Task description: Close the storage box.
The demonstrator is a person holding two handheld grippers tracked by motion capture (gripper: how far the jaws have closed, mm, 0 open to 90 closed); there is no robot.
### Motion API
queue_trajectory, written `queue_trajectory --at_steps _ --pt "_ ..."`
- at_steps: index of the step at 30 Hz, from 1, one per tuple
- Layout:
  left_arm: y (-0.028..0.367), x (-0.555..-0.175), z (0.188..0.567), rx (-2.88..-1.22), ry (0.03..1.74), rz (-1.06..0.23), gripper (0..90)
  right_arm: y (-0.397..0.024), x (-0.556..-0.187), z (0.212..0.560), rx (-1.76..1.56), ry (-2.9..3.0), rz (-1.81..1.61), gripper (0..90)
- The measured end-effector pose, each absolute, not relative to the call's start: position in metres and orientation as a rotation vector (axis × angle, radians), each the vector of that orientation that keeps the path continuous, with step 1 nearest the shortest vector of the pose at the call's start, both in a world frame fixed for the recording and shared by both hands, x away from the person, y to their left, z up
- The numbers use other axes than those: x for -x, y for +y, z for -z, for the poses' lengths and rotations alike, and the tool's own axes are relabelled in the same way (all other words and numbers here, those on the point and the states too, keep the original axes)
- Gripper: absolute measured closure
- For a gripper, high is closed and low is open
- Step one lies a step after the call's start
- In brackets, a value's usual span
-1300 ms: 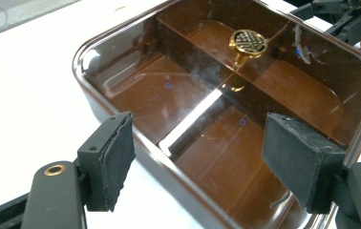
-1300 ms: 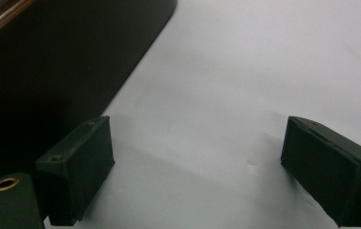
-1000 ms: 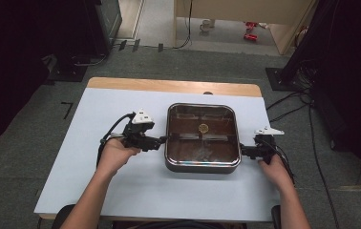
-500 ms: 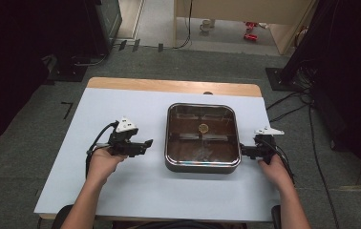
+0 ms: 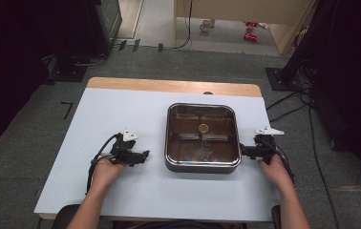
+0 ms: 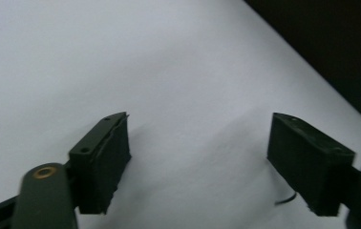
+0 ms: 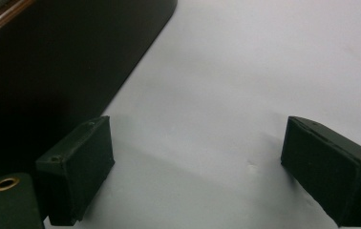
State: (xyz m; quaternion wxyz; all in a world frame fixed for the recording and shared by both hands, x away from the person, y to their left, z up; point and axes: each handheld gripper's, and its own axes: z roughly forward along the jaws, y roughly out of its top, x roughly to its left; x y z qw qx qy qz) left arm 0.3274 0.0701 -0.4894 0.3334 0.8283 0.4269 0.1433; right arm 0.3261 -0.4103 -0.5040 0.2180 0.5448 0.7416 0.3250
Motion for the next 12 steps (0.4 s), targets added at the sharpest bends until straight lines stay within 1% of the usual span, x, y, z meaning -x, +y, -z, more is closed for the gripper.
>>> queue_trajectory --at_steps 1,4,7,12 --pt "0.069 -0.327 0.49 -2.16 1.121 -0.376 19.5 -0.41 -0.326 0.504 -1.509 2.053 -0.9 10.2" --pt "0.068 -0.323 0.493 -2.138 1.124 -0.41 19.2 -0.41 -0.326 0.504 -1.508 2.053 -0.899 10.2" --pt "0.069 -0.318 0.498 -2.107 1.092 -0.46 18.7 -0.41 -0.326 0.504 -1.509 2.053 -0.9 10.2" --pt "0.069 -0.317 0.499 -2.096 1.093 -0.468 18.6 -0.41 -0.326 0.504 -1.508 2.053 -0.9 10.2"
